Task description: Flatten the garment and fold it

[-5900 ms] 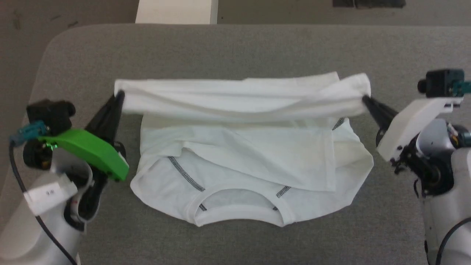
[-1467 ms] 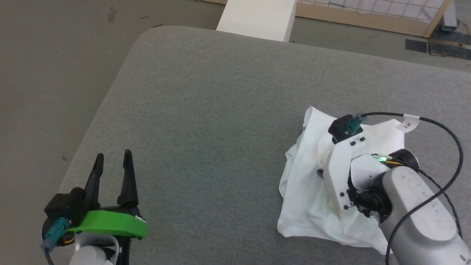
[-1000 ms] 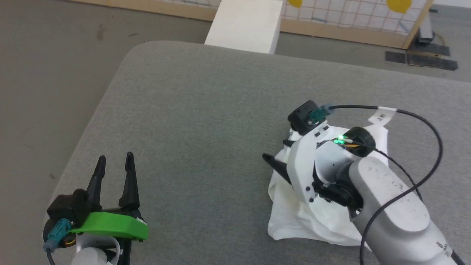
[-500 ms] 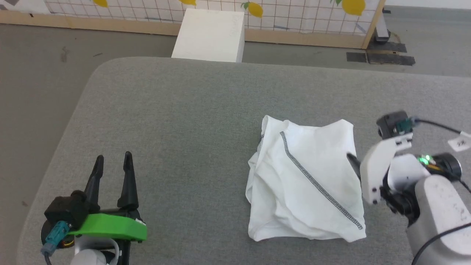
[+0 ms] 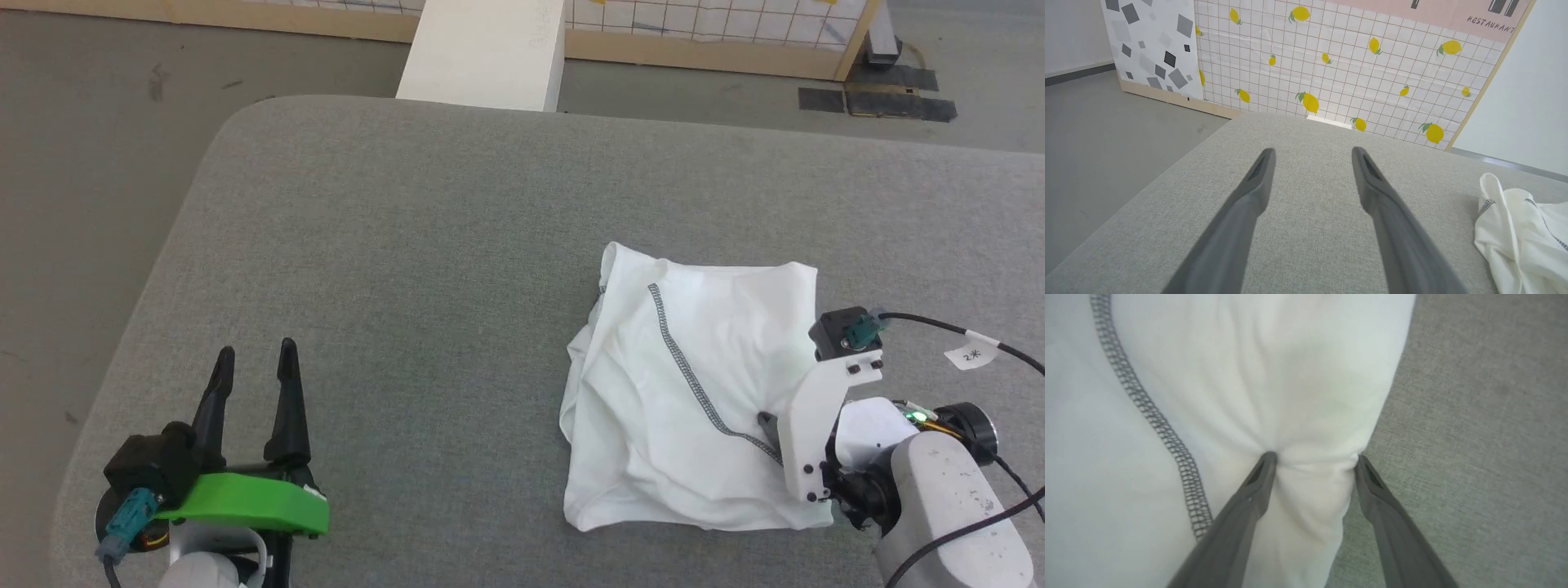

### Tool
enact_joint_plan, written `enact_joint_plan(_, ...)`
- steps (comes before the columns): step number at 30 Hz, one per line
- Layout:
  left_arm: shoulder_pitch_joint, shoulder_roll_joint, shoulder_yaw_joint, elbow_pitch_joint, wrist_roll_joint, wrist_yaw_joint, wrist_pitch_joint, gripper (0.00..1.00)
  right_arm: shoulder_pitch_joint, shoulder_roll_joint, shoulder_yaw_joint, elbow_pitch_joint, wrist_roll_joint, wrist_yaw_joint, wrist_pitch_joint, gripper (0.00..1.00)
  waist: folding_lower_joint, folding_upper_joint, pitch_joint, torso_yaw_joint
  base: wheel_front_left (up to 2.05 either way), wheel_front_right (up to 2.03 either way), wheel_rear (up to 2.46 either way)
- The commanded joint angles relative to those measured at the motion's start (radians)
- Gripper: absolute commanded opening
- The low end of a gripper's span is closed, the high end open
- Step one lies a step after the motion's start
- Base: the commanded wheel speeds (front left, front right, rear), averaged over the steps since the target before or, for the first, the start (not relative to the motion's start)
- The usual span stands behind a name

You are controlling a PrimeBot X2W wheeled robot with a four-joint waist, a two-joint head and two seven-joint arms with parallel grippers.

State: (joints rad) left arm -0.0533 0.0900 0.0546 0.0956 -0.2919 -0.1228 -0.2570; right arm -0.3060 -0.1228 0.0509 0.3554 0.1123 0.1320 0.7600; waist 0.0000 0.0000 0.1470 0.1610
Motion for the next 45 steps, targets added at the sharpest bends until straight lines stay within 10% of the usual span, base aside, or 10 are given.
enact_joint_plan(1,-0.016,-0.001,0.002,0.005,-0.005,-0.004,-0.005,1.00,0.027,0.000,0.008,0.033,-0.002,-0.001,0.021,0.42,0.0000,0.0000,0.001,0.001,0.00,0.00,0.00)
enact_joint_plan(2,-0.017,-0.001,0.005,0.006,-0.007,-0.004,-0.005,1.00,0.024,-0.004,0.015,0.033,0.004,-0.001,0.019,0.00,0.0000,0.0000,0.001,-0.001,0.00,0.00,0.00)
enact_joint_plan(27,-0.094,0.054,0.040,-0.102,0.000,-0.005,-0.003,1.00,-0.311,-0.287,0.313,0.027,0.136,-0.001,-0.010,0.00,0.0000,0.0000,0.200,-0.499,0.00,0.00,0.00)
enact_joint_plan(45,-0.104,0.161,0.106,-0.329,-0.002,0.024,0.108,1.00,-0.480,-0.585,0.100,0.145,0.010,-0.001,-0.068,0.00,0.0000,0.0000,0.506,-0.412,0.00,0.00,0.00)
